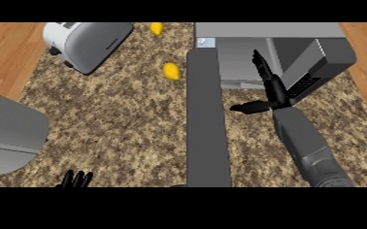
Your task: Pick up the milk, place it into the microwave and close the microwave
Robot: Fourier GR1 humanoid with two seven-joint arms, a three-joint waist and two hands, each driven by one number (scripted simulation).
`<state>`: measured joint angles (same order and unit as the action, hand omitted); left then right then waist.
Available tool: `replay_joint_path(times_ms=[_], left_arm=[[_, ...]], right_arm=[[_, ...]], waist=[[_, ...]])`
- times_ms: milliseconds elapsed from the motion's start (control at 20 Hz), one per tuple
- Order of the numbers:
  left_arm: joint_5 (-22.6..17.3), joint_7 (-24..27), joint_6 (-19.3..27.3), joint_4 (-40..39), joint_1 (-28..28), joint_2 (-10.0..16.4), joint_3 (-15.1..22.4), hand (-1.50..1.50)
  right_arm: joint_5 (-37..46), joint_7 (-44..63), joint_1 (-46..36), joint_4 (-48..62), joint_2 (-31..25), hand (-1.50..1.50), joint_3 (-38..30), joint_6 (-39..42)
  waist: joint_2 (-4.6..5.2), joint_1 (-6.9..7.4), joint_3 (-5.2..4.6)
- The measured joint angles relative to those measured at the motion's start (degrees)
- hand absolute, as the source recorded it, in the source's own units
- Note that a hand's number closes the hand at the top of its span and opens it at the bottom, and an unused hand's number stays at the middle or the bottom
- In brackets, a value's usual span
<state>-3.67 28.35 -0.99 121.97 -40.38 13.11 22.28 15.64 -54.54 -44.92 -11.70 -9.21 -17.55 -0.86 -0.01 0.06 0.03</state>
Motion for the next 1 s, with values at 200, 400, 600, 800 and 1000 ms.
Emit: replay_joint_path(times_ms=[200,400,600,800,1000], left_arm=[[2.0,-4.0,0.9,-1.2,4.1,-1.3,2.3,-1.5],[2.8,-9.2,0.5,-2.3,8.3,-1.7,3.8,1.5],[4.5,-13.5,0.3,-5.4,14.3,-2.6,4.4,1.5],[7.0,-17.2,1.1,-9.1,19.5,-4.6,5.9,1.5],[9.6,-19.9,1.3,-12.8,25.8,-6.8,6.8,1.5]], right_arm=[[-0.4,-0.6,5.1,-3.3,0.8,-1.5,1.2,2.2],[-1.3,-1.5,10.8,-7.7,1.5,-1.5,2.3,5.6],[-2.6,-1.6,16.8,-14.2,0.4,-1.5,3.4,9.3],[-4.4,-0.1,24.1,-23.3,-0.9,-1.5,4.4,11.6],[-6.2,2.1,32.2,-33.4,-1.5,-1.5,5.3,13.2]], waist=[[-0.25,-0.8,-0.05],[-0.46,-1.69,-0.08],[-0.6,-2.5,-0.13],[-0.61,-2.52,-0.16],[-0.64,-2.48,-0.13]])
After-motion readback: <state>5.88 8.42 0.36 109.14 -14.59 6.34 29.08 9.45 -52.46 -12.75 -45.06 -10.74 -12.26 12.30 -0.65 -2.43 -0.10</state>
